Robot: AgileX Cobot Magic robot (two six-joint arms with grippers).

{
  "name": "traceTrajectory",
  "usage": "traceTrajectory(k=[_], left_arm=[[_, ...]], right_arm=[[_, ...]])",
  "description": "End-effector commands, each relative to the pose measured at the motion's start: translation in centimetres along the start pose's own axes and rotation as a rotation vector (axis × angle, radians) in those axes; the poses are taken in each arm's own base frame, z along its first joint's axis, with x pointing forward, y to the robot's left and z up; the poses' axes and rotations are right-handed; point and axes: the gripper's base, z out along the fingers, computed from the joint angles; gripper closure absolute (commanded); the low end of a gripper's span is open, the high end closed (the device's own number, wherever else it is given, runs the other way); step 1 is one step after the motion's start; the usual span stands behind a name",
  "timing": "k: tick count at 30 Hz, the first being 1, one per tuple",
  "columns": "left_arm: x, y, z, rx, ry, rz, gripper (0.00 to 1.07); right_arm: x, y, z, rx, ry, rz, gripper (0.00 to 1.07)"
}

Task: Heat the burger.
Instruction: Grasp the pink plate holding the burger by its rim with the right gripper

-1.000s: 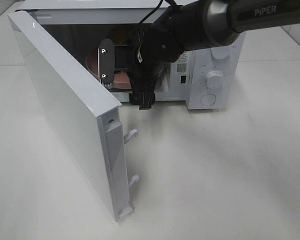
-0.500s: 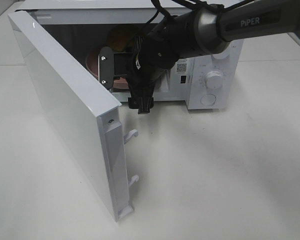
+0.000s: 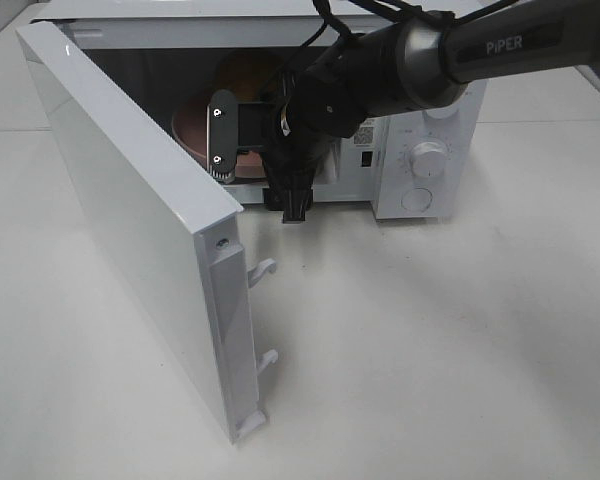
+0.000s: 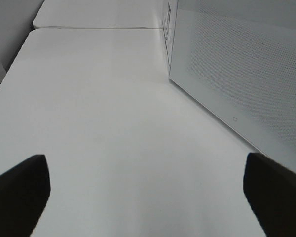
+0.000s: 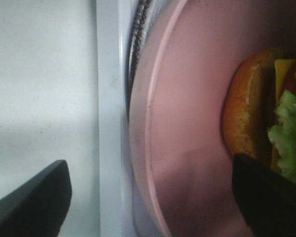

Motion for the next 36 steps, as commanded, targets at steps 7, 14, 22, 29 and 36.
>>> traceTrajectory(k=[7, 14, 22, 29, 36], left_arm=[[0.2, -0.1, -0.2, 0.005, -0.026, -0.006, 0.06], [0.2, -0.1, -0.2, 0.005, -0.026, -0.006, 0.06], [0.2, -0.1, -0.2, 0.005, -0.026, -0.006, 0.06], [0.2, -0.1, -0.2, 0.005, -0.026, -0.006, 0.06], [0.2, -0.1, -0.2, 0.005, -0.026, -0.006, 0.06]], right_arm=[[0.8, -0.6, 0.2, 0.018, 0.0, 0.03, 0.25], [1.2, -0.8, 0.4, 0.032, -0.005, 0.038, 0.27], [1.4, 0.0, 1.3, 0.018, -0.007, 0.033, 0.28], [1.3, 0.0, 1.3, 0.022, -0.012, 0.028, 0.29], [1.2, 0.0, 1.3, 0.021, -0.012, 0.027, 0.33]])
